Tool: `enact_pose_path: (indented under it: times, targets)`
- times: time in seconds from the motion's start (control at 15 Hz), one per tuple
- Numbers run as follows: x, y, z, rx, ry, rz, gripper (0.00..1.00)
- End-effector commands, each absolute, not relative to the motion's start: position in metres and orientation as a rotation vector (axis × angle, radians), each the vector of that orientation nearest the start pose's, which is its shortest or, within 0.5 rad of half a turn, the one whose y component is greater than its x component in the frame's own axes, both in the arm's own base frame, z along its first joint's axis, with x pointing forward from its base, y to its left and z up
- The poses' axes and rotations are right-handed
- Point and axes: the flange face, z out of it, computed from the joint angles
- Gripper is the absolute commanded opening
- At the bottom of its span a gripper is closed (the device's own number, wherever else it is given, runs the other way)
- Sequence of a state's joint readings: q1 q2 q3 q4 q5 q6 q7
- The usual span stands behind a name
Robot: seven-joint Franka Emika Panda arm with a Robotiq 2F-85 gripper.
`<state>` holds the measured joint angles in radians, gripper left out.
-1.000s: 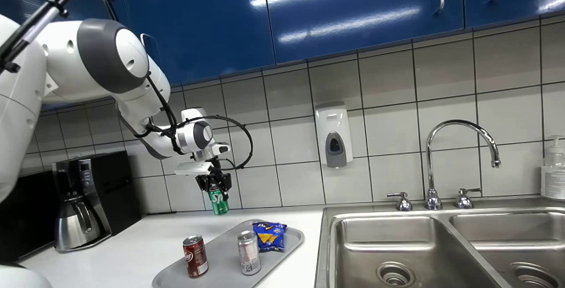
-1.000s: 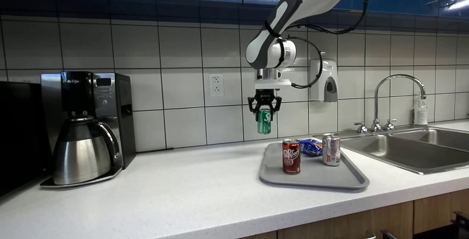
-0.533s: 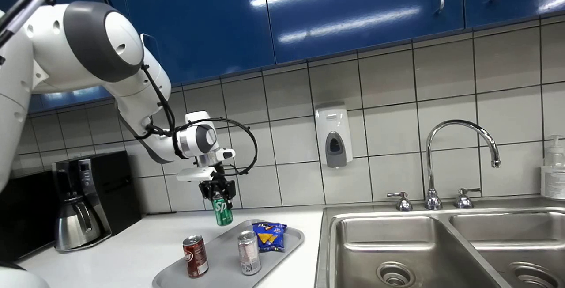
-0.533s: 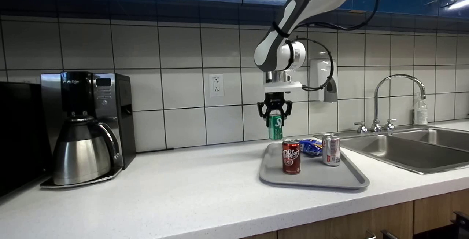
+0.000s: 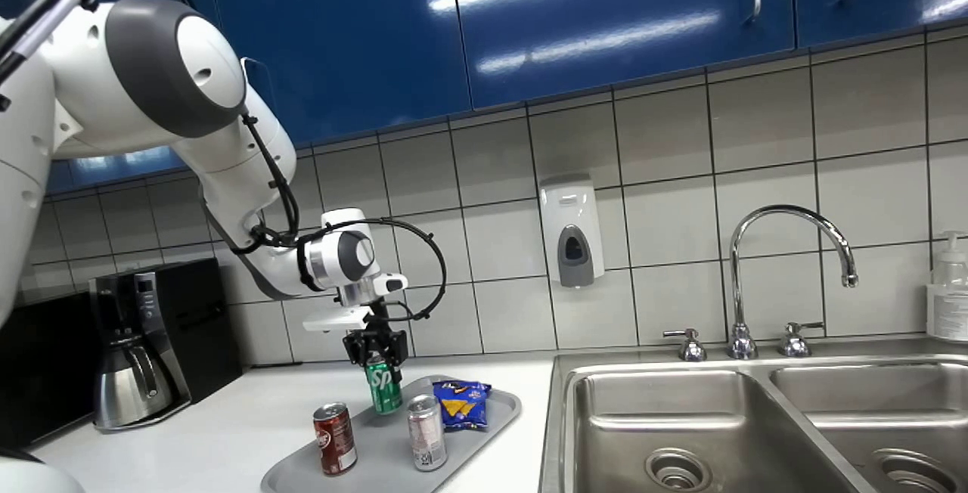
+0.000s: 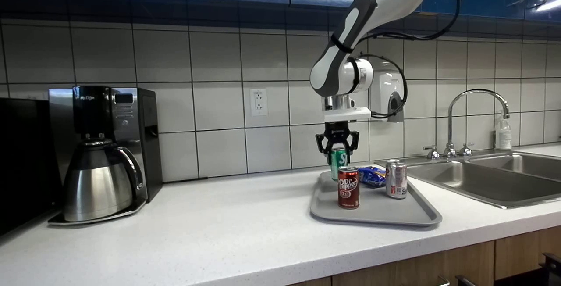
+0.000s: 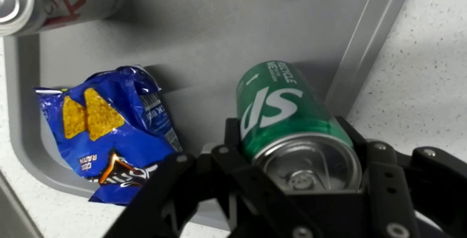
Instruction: Move the cans to the tray
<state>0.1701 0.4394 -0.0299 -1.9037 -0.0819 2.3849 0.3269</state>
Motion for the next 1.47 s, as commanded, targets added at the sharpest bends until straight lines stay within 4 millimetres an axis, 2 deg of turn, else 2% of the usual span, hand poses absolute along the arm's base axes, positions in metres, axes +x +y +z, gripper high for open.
enact_pose_path:
  times: [0.0,1.07,1.13,1.2,1.33,1.4]
  targets:
    - [0.618,0.079,0.273,-3.204,0.173,-0.101,0.38]
    - [0.613,0.075,0.254,-3.208,0.179,-0.065,0.38]
    - [0.612,0.075,0.256,-3.21,0.173,-0.06,0.88]
    - [0.611,0.076,0.259,-3.209,0.167,-0.061,0.89]
    - [0.611,0.077,0.265,-3.208,0.164,-0.07,0.99]
    - [0.611,0.077,0.269,-3.208,0.161,-0.072,1.0]
